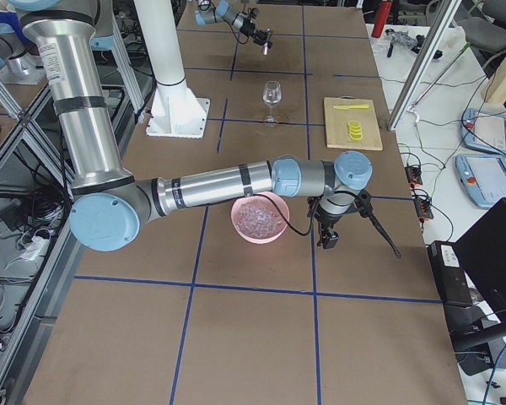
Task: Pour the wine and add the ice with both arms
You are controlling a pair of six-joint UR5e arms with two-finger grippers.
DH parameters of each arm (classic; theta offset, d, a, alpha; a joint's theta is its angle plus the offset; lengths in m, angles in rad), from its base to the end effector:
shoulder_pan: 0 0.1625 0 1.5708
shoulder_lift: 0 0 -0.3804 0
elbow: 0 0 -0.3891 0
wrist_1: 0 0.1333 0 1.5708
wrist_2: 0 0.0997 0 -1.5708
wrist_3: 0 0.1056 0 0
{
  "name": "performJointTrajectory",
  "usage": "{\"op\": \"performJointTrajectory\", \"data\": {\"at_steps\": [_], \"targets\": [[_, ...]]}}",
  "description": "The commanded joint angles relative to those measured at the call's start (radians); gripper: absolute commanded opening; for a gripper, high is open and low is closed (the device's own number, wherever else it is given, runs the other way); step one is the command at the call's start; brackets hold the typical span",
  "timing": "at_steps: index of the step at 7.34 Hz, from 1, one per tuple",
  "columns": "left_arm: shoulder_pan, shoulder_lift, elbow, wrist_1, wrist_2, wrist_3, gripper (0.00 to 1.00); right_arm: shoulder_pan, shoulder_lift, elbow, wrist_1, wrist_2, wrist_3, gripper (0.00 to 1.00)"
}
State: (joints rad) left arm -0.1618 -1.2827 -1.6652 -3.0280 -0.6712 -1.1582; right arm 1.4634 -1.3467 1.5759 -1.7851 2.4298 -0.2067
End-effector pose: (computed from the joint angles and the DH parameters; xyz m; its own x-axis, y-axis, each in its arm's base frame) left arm 0.3269 -0.2722 0.5270 0.6090 0.1533 -0.7782 0.6469 0.4717 0.5992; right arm -0.0074 -0.5666 0.5125 0.6124 -0.2835 0.7379 0.2379 0.9563 0.1700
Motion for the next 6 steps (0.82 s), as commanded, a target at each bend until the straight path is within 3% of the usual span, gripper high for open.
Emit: {"op": "performJointTrajectory", "data": {"at_steps": [1,6], "targets": [[0.033,-0.041,0.051,0.001,0.102,0.026,0.0,0.0,-0.005,-0.002,0.012,0.0,0.001,1.0],[0.07,-0.047,0.061,0.003,0.111,0.086,0.0,0.0,-0.012,0.003,0.012,0.002,0.001,1.0]]}}
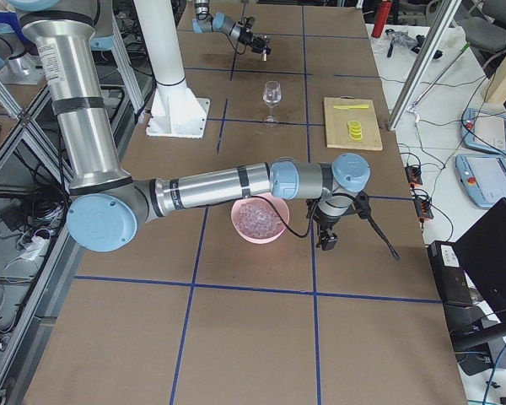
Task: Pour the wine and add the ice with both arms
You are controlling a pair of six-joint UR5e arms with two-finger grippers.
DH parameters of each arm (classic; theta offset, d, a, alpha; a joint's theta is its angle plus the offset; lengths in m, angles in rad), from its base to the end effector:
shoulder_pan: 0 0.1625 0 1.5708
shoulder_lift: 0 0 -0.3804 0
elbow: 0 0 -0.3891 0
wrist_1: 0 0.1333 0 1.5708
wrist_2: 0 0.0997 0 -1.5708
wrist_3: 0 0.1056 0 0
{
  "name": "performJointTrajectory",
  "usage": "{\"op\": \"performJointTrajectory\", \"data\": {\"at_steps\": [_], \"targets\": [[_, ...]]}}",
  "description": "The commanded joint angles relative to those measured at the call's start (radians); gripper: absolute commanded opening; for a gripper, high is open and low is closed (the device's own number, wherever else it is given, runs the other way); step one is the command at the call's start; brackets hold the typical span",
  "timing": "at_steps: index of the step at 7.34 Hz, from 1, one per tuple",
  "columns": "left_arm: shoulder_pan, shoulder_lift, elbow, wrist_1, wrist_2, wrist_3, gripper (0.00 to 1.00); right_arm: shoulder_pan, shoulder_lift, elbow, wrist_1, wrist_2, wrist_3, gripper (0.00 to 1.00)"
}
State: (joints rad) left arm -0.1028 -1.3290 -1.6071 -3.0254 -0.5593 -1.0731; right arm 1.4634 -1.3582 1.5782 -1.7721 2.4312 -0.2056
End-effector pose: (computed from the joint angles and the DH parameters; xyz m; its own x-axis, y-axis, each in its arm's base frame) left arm 0.3497 -0.2601 0.5344 0.6842 0.1841 -0.7057 0.6006 0.4067 0.6884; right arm -0.0072 -0.5634 0.5164 0.6114 -0.2852 0.7382 0.2370 0.9560 0.1730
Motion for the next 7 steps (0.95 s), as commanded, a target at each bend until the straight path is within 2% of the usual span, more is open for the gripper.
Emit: {"op": "performJointTrajectory", "data": {"at_steps": [1,3,5,6,7], "targets": [[0.017,-0.001,0.003,0.0,0.001,0.001,0.0,0.0,-0.001,-0.001,0.0,0.0,0.0,1.0],[0.034,-0.001,0.024,-0.001,-0.001,-0.011,0.14,0.0,-0.001,-0.001,0.0,0.0,0.0,1.0],[0.037,-0.001,0.026,-0.004,-0.001,-0.013,0.21,0.0,-0.001,-0.003,0.0,0.0,0.0,1.0],[0.037,-0.001,0.022,-0.012,-0.002,-0.013,0.32,0.0,-0.001,-0.003,0.0,0.0,0.0,1.0],[0.037,-0.001,0.021,-0.015,-0.004,-0.013,0.51,0.0,-0.001,-0.003,0.0,0.0,0.0,1.0]]}}
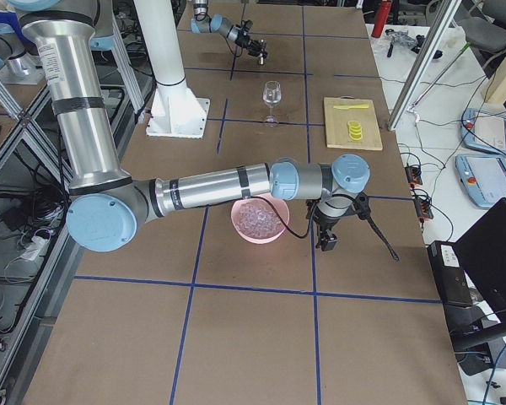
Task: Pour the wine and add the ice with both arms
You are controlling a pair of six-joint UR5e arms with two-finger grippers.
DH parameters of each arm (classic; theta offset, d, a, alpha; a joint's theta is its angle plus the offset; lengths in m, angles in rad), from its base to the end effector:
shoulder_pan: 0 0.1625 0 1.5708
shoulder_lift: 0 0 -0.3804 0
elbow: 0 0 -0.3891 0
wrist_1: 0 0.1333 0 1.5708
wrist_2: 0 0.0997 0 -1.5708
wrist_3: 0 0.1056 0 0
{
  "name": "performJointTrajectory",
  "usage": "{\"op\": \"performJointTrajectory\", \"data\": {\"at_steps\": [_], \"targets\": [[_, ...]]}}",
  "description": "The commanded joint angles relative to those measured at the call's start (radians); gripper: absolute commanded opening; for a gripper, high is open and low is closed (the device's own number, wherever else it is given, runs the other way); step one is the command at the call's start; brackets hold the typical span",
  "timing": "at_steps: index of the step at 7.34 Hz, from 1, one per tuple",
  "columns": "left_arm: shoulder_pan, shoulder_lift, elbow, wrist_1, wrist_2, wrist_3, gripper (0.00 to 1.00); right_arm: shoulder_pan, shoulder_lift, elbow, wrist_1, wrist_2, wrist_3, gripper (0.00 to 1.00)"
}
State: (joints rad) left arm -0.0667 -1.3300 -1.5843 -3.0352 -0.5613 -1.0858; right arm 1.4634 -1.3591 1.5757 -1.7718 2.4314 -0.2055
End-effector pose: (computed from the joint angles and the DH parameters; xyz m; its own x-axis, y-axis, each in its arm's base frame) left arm 0.3585 -0.2471 0.5438 0.6777 0.2034 -0.7066 0.5851 0.4329 0.6858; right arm -0.0072 -0.5632 0.5181 0.6115 -0.2828 0.7390 0.2369 0.9565 0.1700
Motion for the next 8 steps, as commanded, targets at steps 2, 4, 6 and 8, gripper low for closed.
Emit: {"op": "performJointTrajectory", "data": {"at_steps": [2,4,6,8], "targets": [[0.001,0.0,-0.002,-0.005,-0.002,0.001,0.68,0.0,0.0,0.0,0.0,0.0,0.0,1.0],[-0.001,0.005,-0.008,-0.007,-0.012,0.01,0.85,0.0,0.0,0.0,0.0,0.0,0.0,1.0],[-0.002,0.055,-0.057,0.001,-0.09,0.047,0.88,0.0,0.0,0.003,0.0,0.0,0.0,1.0],[-0.002,0.086,-0.095,0.009,-0.159,0.06,0.88,0.0,0.0,0.003,0.0,0.0,0.0,1.0]]}}
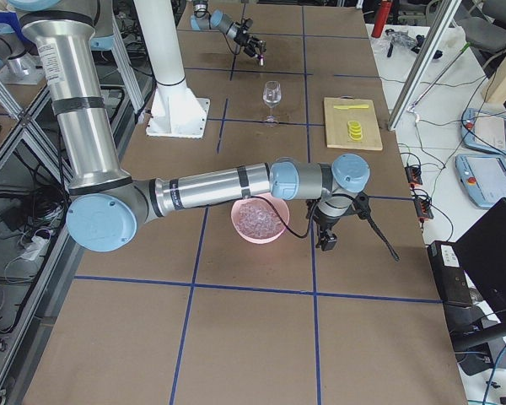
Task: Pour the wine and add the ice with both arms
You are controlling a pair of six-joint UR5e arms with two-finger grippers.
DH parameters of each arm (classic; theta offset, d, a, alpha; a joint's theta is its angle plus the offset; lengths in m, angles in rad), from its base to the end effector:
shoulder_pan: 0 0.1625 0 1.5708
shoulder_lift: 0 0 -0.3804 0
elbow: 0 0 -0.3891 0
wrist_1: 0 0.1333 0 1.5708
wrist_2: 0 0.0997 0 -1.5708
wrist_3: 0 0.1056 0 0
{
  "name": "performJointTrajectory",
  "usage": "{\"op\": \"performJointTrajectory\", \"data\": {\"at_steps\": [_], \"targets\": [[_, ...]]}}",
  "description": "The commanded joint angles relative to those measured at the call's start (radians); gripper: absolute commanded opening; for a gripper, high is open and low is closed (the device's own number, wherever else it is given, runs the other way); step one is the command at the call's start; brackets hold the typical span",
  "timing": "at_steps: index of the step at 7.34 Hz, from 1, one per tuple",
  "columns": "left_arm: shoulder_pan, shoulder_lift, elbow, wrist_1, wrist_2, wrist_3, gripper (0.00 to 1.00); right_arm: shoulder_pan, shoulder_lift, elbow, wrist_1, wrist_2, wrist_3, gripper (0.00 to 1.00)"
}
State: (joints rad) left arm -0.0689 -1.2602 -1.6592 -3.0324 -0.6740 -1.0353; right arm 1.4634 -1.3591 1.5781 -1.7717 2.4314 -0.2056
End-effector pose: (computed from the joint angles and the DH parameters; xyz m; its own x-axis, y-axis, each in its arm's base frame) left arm 0.3423 -0.2399 0.5376 0.6772 0.2725 -0.6835 0.5052 0.5032 0.7011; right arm -0.0072 -0.5631 0.5169 0.6113 -0.2847 0.7384 0.2370 0.9561 0.1725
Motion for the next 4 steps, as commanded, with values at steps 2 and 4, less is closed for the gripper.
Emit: {"op": "performJointTrajectory", "data": {"at_steps": [2,4], "targets": [[-0.002,0.025,-0.021,0.007,-0.099,0.009,0.93,0.0,0.0,0.0,0.0,0.0,0.0,1.0],[-0.005,0.063,-0.031,0.007,-0.14,0.011,0.99,0.0,0.0,0.002,0.0,0.0,0.0,1.0]]}}
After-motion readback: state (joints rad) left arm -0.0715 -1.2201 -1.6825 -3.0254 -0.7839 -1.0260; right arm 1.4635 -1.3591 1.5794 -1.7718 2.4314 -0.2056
